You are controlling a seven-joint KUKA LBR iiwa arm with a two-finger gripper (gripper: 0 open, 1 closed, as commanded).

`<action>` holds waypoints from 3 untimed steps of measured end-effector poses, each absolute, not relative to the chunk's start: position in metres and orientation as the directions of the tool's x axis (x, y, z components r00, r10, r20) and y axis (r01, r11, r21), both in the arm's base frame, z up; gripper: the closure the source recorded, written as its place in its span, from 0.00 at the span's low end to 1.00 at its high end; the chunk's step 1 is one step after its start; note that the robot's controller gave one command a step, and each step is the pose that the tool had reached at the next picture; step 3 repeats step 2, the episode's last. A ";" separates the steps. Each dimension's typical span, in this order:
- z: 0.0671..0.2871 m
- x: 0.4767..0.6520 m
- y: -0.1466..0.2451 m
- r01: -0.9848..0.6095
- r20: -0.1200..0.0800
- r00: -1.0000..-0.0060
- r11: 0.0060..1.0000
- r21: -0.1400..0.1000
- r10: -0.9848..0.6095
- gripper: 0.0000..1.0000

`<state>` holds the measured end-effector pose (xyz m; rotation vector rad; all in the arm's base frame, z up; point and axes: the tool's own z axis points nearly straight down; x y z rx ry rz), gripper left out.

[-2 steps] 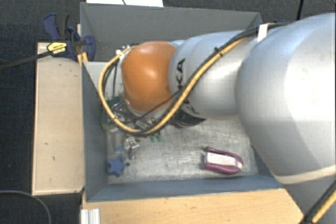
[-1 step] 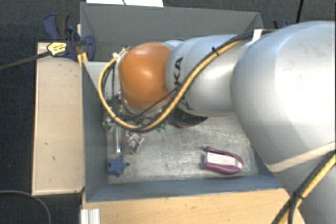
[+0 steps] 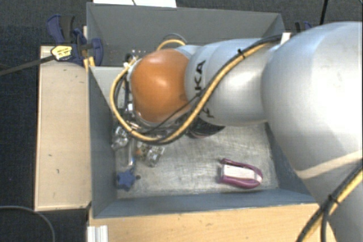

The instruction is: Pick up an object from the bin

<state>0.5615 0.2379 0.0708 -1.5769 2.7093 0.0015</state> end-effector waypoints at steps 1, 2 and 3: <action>0.071 0.561 0.238 -0.867 -0.006 -0.499 0.499 -0.001 -0.867 1.00; 0.161 0.563 0.239 -0.861 -0.009 -0.508 0.508 -0.006 -0.861 1.00; 0.161 0.563 0.239 -0.861 -0.009 -0.508 0.508 -0.006 -0.861 1.00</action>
Offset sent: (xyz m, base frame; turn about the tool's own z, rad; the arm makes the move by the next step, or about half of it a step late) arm 0.0000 0.0000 0.0000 0.0000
